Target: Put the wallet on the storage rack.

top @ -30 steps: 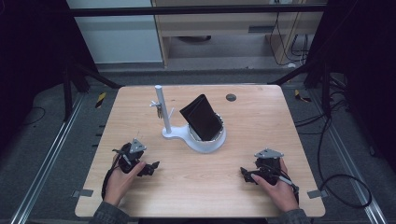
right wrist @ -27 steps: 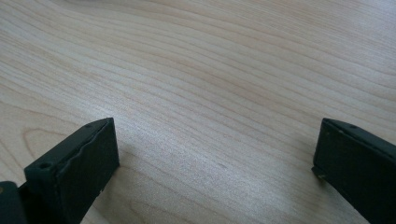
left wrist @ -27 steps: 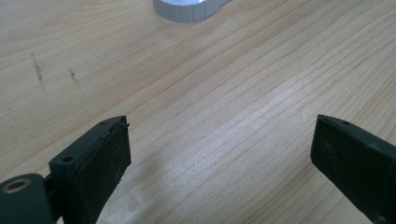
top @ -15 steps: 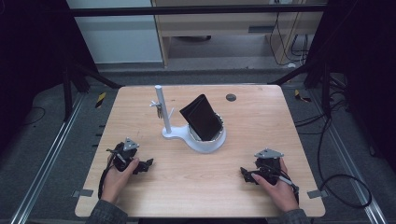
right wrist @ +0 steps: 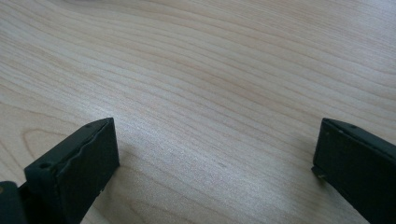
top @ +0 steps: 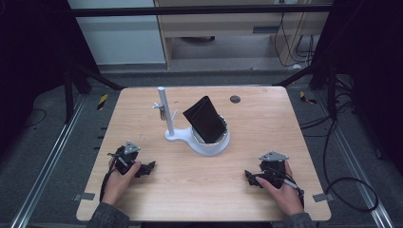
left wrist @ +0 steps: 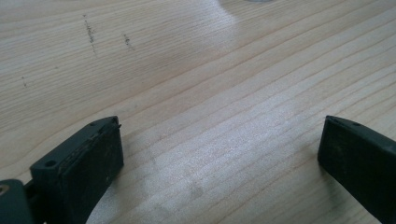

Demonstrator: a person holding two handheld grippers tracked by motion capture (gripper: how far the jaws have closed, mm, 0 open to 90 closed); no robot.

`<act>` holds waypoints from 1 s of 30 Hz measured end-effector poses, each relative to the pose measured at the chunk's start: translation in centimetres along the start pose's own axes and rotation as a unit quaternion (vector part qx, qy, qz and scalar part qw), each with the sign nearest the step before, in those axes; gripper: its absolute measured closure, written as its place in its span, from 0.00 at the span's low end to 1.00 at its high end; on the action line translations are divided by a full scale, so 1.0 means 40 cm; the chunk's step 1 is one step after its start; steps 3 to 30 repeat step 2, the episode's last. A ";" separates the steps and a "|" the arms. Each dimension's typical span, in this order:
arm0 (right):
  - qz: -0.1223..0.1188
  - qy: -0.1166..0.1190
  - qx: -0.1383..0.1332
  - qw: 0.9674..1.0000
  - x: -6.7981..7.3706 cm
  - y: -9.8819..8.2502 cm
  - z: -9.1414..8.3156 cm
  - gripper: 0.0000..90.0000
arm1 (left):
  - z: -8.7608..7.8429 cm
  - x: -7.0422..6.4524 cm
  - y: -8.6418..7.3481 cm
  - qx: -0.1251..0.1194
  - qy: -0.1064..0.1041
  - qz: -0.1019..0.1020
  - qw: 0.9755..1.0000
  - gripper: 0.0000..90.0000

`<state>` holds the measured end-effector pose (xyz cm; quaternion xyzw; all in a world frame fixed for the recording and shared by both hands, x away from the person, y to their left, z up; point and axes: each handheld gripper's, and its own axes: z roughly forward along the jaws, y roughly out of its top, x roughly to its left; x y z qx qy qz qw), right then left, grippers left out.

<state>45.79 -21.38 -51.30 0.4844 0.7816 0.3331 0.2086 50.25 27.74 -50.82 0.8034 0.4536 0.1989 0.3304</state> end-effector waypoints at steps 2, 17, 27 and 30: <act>0.000 0.000 0.000 1.000 0.000 0.000 0.000 0.00 | 0.000 0.000 0.000 0.000 0.000 -0.001 1.000 0.00; 0.000 0.000 0.000 1.000 0.000 0.000 0.000 0.00 | 0.000 0.000 0.000 0.000 0.000 -0.001 1.000 0.00; 0.000 0.000 0.000 1.000 0.000 0.000 0.000 0.00 | 0.000 0.000 0.000 0.000 0.000 -0.001 1.000 0.00; 0.000 0.000 0.000 1.000 0.000 0.000 0.000 0.00 | 0.000 0.000 0.000 0.000 0.000 -0.001 1.000 0.00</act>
